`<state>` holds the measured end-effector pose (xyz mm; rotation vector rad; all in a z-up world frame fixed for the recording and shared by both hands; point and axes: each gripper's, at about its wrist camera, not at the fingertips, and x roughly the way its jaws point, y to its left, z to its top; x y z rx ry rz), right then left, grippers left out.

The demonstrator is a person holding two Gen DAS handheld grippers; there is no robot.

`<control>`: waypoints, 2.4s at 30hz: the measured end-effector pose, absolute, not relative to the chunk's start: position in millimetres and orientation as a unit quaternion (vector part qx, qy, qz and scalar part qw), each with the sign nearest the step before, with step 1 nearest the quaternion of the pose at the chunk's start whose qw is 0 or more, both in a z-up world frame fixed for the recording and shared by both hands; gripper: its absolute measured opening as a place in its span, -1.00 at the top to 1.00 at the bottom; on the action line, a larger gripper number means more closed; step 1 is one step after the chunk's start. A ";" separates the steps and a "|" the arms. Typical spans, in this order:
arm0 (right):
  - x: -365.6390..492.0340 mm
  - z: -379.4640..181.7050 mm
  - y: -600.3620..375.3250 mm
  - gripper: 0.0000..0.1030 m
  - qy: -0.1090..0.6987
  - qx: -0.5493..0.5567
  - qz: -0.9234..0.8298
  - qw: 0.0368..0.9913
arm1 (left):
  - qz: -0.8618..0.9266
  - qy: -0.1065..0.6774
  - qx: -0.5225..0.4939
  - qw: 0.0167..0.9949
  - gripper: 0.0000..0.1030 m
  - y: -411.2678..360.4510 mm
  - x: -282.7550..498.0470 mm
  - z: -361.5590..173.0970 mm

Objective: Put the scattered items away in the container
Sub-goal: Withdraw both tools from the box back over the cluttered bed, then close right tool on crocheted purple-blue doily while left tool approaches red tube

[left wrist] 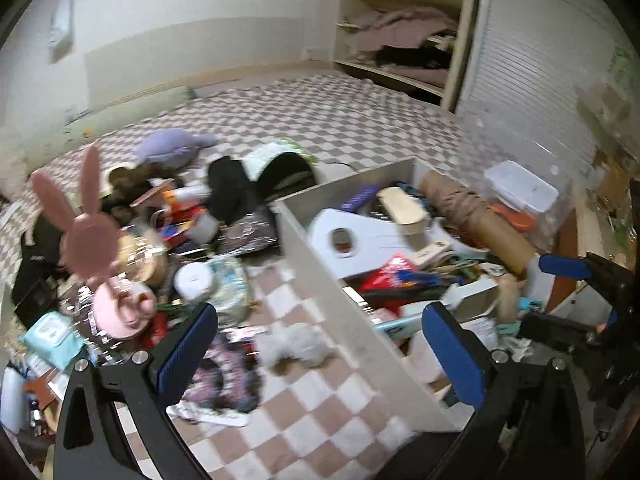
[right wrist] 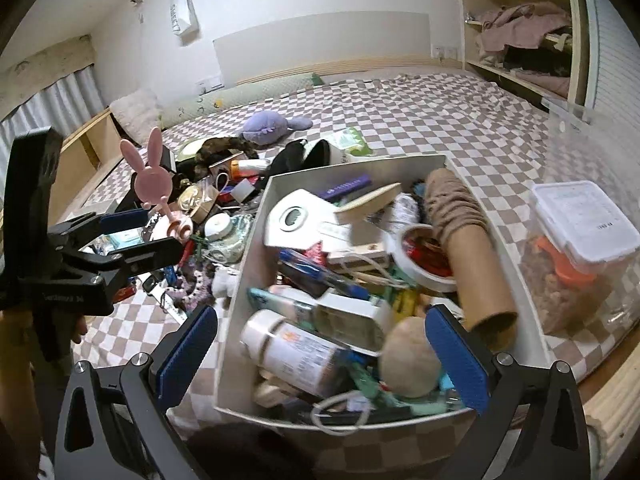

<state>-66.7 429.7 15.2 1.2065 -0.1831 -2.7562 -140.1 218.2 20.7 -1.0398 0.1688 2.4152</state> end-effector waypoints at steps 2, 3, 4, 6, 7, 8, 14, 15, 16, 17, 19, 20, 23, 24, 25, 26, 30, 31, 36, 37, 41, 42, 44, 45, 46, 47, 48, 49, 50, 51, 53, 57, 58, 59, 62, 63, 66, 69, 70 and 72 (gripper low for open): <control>-69.2 16.4 420.9 -1.00 -0.062 0.398 -0.913 0.068 | 0.894 0.060 -0.374 0.239 -0.99 201.4 -138.7 19.8; -70.3 17.2 416.2 -1.00 -0.062 0.396 -0.913 0.071 | 0.899 0.061 -0.369 0.229 -0.99 191.7 -137.9 19.0; -72.4 17.7 410.4 -1.00 -0.061 0.394 -0.914 0.073 | 0.903 0.062 -0.366 0.218 -0.99 183.3 -137.8 18.3; -75.9 19.3 398.7 -1.00 -0.060 0.385 -0.917 0.079 | 0.907 0.065 -0.366 0.198 -0.99 163.8 -138.8 15.8; -77.6 20.1 392.6 -1.00 -0.061 0.382 -0.918 0.086 | 0.908 0.065 -0.366 0.191 -0.99 155.2 -139.6 14.5; -79.1 21.3 386.4 -1.00 -0.062 0.379 -0.919 0.092 | 0.910 0.065 -0.364 0.187 -0.99 148.4 -139.6 13.4; -89.6 23.7 350.2 -1.00 -0.068 0.364 -0.921 0.116 | 0.919 0.045 -0.364 0.146 -0.99 97.0 -138.7 4.9; -91.1 22.8 346.0 -1.00 -0.075 0.362 -0.920 0.129 | 0.920 0.040 -0.366 0.134 -0.99 88.6 -138.0 2.9; -92.5 21.8 341.8 -1.00 -0.082 0.359 -0.919 0.143 | 0.923 0.035 -0.367 0.114 -0.99 77.9 -136.9 0.4; -94.0 20.5 337.5 -1.00 -0.086 0.357 -0.918 0.152 | 0.925 0.032 -0.366 0.092 -0.99 70.4 -135.8 -1.3; -97.8 16.9 328.4 -1.00 -0.089 0.354 -0.918 0.155 | 0.932 0.022 -0.361 0.041 -0.99 53.5 -132.2 -5.4; -99.7 14.2 324.3 -1.00 -0.091 0.352 -0.919 0.154 | 0.934 0.015 -0.356 0.012 -0.99 44.3 -129.8 -7.8; -106.0 3.3 313.1 -1.00 -0.100 0.351 -0.918 0.156 | 0.935 -0.012 -0.352 -0.047 -0.99 19.7 -122.6 -17.9; -108.1 -0.6 308.9 -1.00 -0.100 0.353 -0.917 0.157 | 0.933 -0.020 -0.354 -0.059 -0.99 13.4 -121.2 -22.0; -110.0 -5.2 302.4 -1.00 -0.095 0.354 -0.917 0.158 | 0.931 -0.026 -0.358 -0.070 -0.99 6.7 -119.9 -27.0; -111.9 -9.8 295.8 -1.00 -0.091 0.355 -0.917 0.159 | 0.928 -0.033 -0.362 -0.081 -0.99 -0.1 -118.5 -31.9; -115.0 -25.5 269.0 -1.00 -0.055 0.364 -0.913 0.178 | 0.916 -0.047 -0.379 -0.126 -0.99 -25.9 -112.3 -53.3; -115.1 -29.3 262.8 -1.00 -0.047 0.367 -0.910 0.186 | 0.913 -0.050 -0.381 -0.137 -0.99 -31.5 -110.9 -57.9; -121.0 -50.9 237.5 -1.00 -0.001 0.377 -0.908 0.185 | 0.901 -0.055 -0.385 -0.190 -0.99 -52.8 -103.1 -77.0; -124.3 -55.5 235.5 -1.00 -0.003 0.383 -0.905 0.184 | 0.900 -0.053 -0.385 -0.199 -0.99 -55.1 -101.7 -80.2; -136.5 -73.4 234.5 -1.00 -0.017 0.397 -0.901 0.171 | 0.896 -0.042 -0.387 -0.215 -0.99 -58.7 -100.5 -91.4; -139.4 -78.0 234.5 -1.00 -0.018 0.402 -0.900 0.167 | 0.896 -0.039 -0.387 -0.215 -0.99 -58.7 -100.8 -93.8; -146.1 -87.8 235.0 -1.00 -0.024 0.418 -0.895 0.154 | 0.899 -0.036 -0.382 -0.210 -0.99 -57.3 -100.0 -98.2; -148.7 -91.8 237.1 -1.00 -0.037 0.423 -0.892 0.154 | 0.901 -0.037 -0.380 -0.205 -0.99 -56.6 -99.6 -100.1; -151.3 -95.7 239.1 -1.00 -0.049 0.427 -0.890 0.154 | 0.904 -0.039 -0.378 -0.197 -0.99 -55.8 -98.8 -102.9; -153.7 -98.7 240.0 -1.00 -0.058 0.430 -0.888 0.154 | 0.905 -0.042 -0.379 -0.190 -0.99 -55.4 -99.8 -105.0; -155.8 -101.2 239.9 -1.00 -0.063 0.432 -0.886 0.156 | 0.906 -0.045 -0.380 -0.181 -0.99 -54.9 -100.3 -108.0; -157.7 -103.5 239.7 -1.00 -0.068 0.433 -0.884 0.161 | 0.907 -0.047 -0.382 -0.173 -0.99 -53.7 -100.4 -110.4; -158.8 -105.2 239.1 -1.00 -0.073 0.434 -0.882 0.169 | 0.907 -0.049 -0.383 -0.166 -0.99 -52.6 -100.5 -112.7; -160.0 -106.5 237.6 -1.00 -0.074 0.435 -0.880 0.176 | 0.907 -0.052 -0.386 -0.158 -0.99 -50.8 -100.7 -114.6; -163.7 -109.4 231.0 -1.00 -0.065 0.439 -0.877 0.184 | 0.909 -0.056 -0.389 -0.141 -0.99 -45.7 -100.7 -116.3; -174.3 -116.5 219.6 -1.00 -0.050 0.449 -0.871 0.191 | 0.912 -0.056 -0.391 -0.110 -0.99 -34.5 -101.0 -117.3; -177.9 -118.7 216.6 -0.97 -0.046 0.453 -0.870 0.191 | 0.913 -0.056 -0.391 -0.104 -0.99 -32.6 -101.2 -117.4; -180.3 -120.7 215.0 -0.85 -0.044 0.456 -0.869 0.189 | 0.913 -0.058 -0.391 -0.100 -0.99 -31.0 -101.2 -117.8; -188.8 -128.6 211.0 -0.65 -0.034 0.469 -0.864 0.179 | 0.911 -0.070 -0.397 -0.085 -0.99 -28.9 -102.2 -120.6; -190.8 -130.7 210.3 -0.65 -0.031 0.471 -0.864 0.175 | 0.910 -0.074 -0.399 -0.080 -0.99 -28.5 -102.9 -121.4; -196.0 -133.0 206.4 -0.65 -0.014 0.471 -0.867 0.163 | 0.911 -0.079 -0.399 -0.069 -0.99 -27.3 -102.8 -121.3; -197.3 -134.9 202.9 -0.62 0.008 0.468 -0.871 0.151 | 0.912 -0.090 -0.397 -0.052 -0.99 -27.3 -101.9 -120.4; -196.1 -135.5 201.3 -0.51 0.020 0.465 -0.873 0.145 | 0.912 -0.096 -0.397 -0.045 -0.99 -27.6 -101.6 -120.3; -193.1 -135.6 199.7 -0.29 0.033 0.460 -0.876 0.143 | 0.911 -0.107 -0.397 -0.032 -0.99 -27.9 -101.6 -120.1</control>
